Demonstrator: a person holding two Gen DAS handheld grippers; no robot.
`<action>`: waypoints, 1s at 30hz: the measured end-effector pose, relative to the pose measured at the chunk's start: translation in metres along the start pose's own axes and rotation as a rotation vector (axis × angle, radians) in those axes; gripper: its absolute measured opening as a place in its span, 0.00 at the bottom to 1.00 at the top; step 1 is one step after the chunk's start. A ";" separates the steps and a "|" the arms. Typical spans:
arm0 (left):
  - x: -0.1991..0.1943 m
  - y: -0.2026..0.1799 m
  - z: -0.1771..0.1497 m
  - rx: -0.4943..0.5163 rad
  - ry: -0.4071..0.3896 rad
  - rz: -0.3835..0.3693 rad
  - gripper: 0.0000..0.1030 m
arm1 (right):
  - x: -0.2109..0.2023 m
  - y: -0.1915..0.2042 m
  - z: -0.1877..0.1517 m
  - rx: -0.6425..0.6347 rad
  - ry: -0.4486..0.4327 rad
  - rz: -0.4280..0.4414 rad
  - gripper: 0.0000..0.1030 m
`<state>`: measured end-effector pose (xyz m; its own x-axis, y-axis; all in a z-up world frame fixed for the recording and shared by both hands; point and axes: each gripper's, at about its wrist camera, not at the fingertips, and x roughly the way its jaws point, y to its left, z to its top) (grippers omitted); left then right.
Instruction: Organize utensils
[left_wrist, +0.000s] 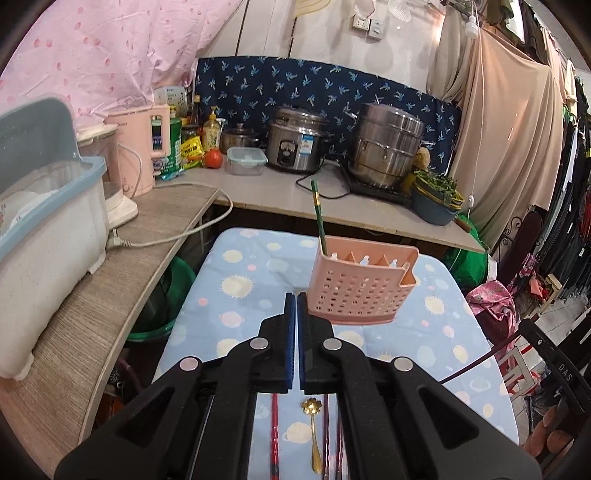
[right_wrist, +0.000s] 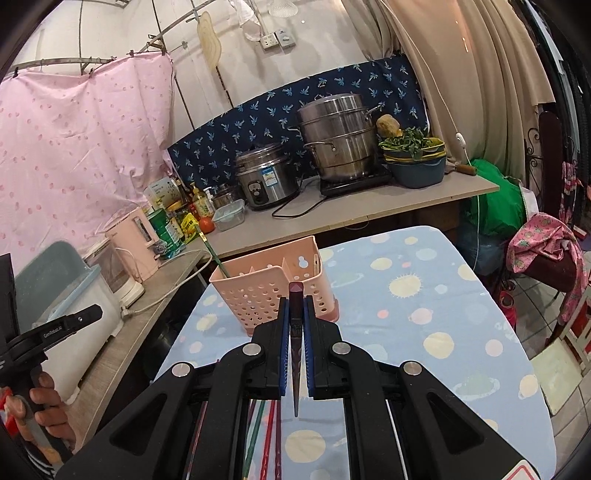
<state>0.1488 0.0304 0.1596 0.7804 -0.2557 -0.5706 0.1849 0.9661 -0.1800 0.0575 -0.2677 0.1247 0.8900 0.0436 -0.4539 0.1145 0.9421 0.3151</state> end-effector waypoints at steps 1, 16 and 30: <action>0.002 0.002 -0.004 -0.004 0.014 0.000 0.02 | -0.001 0.001 -0.002 -0.003 0.000 -0.001 0.07; 0.051 0.024 -0.151 0.015 0.312 0.011 0.45 | -0.024 0.004 -0.028 0.017 0.008 -0.039 0.07; 0.071 0.020 -0.195 0.040 0.401 0.024 0.22 | -0.027 0.006 -0.035 0.022 0.016 -0.042 0.07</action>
<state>0.0920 0.0247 -0.0406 0.4914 -0.2188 -0.8430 0.1986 0.9706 -0.1361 0.0191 -0.2519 0.1095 0.8772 0.0100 -0.4801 0.1612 0.9356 0.3140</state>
